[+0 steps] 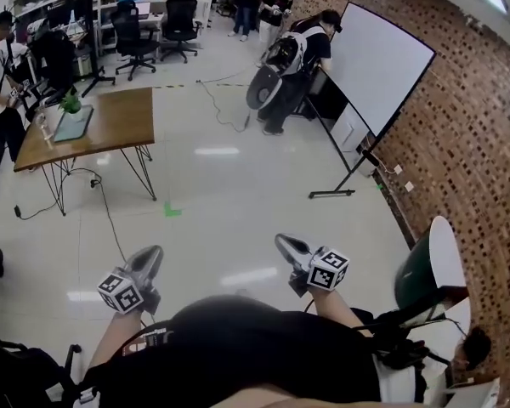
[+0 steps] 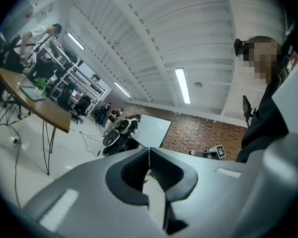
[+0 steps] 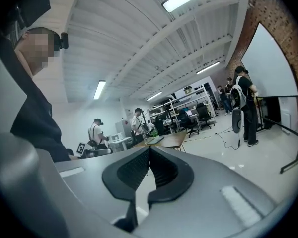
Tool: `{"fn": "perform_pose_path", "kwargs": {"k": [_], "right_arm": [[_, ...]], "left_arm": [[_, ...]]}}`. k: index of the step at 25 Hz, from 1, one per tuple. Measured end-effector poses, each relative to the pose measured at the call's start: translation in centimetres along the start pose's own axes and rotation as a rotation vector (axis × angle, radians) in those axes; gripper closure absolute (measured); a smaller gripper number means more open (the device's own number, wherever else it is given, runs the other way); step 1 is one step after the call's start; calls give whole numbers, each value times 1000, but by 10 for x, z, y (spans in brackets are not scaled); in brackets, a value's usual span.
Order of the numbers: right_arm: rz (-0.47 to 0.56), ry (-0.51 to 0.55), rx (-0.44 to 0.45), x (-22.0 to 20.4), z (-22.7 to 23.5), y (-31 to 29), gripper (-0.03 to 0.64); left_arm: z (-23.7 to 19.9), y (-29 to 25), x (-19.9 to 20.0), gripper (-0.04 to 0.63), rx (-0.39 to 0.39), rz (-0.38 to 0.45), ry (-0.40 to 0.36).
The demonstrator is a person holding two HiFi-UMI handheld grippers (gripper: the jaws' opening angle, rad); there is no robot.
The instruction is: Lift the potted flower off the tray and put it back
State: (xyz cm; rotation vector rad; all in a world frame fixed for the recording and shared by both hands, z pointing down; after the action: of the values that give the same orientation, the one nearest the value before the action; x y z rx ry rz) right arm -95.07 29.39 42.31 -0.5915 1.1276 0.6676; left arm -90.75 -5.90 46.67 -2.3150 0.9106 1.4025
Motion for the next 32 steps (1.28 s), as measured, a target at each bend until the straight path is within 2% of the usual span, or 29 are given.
{"fn": "perform_pose_path", "kwargs": {"k": [5,8,13,18,23,28,32], "right_arm": [[-25,45,121,31,81,-44,603],[-51,89,178,64,140,-58,603],[-56,160,236,109,219,-70,603],[-52,118,212,122,286,-82,603],[-48,78,162,129,341,-105,603],[-54,92,122,141,380,-159,603],[-30,113,53,169,411,-220,603]], "left_arm": [[-11,-73,22,591,83,53,-54],[-9,-127,29,591,149,97,-53],[-8,-213,33,591,180,111,-71],[-21,-278,40,591,176,75,-73],[-61,-327,51,591,173,56,-58],[-124,-385,61,591,115,34,-28],[-195,-438,92,591,30,19,-26]]}}
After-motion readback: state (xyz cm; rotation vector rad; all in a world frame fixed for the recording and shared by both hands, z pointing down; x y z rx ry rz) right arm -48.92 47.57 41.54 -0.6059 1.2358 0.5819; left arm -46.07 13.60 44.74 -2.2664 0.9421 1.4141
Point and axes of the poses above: the fingertips, and each gripper's own axes: y backward along the fingers, z to its right, x out of its top, the point moved 3 cm from there along y, backward along the fingers, and after that the axes turned 1 degree about x, right-handed, at the moved point
